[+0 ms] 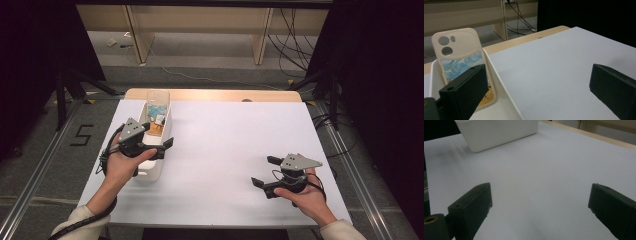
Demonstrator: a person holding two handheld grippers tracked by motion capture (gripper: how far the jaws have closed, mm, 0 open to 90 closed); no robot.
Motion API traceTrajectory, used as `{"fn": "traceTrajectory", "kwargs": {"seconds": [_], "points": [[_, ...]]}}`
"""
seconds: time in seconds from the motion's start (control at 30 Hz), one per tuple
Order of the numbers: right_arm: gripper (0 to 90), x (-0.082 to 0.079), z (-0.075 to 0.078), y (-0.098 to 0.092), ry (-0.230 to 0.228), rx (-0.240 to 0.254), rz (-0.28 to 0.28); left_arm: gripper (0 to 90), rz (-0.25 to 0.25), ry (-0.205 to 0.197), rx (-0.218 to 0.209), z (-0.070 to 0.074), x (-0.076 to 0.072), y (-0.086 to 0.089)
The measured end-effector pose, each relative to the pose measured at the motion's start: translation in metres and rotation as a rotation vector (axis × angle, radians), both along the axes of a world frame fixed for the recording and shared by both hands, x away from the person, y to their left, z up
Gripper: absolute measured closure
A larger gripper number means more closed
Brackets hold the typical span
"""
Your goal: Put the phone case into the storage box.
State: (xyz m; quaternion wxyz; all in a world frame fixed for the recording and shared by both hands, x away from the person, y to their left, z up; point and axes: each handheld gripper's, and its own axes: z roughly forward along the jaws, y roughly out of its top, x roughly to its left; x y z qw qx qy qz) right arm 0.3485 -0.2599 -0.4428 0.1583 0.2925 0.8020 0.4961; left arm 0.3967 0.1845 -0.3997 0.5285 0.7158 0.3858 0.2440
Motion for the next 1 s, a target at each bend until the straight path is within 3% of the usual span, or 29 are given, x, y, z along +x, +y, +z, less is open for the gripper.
{"fn": "traceTrajectory", "kwargs": {"seconds": [1.0], "points": [[6.2, 0.000, 0.000, -0.001, -0.005, -0.004, 0.000, 1.4, -0.044, -0.005, 0.013, -0.011, -0.022, 0.010]]}}
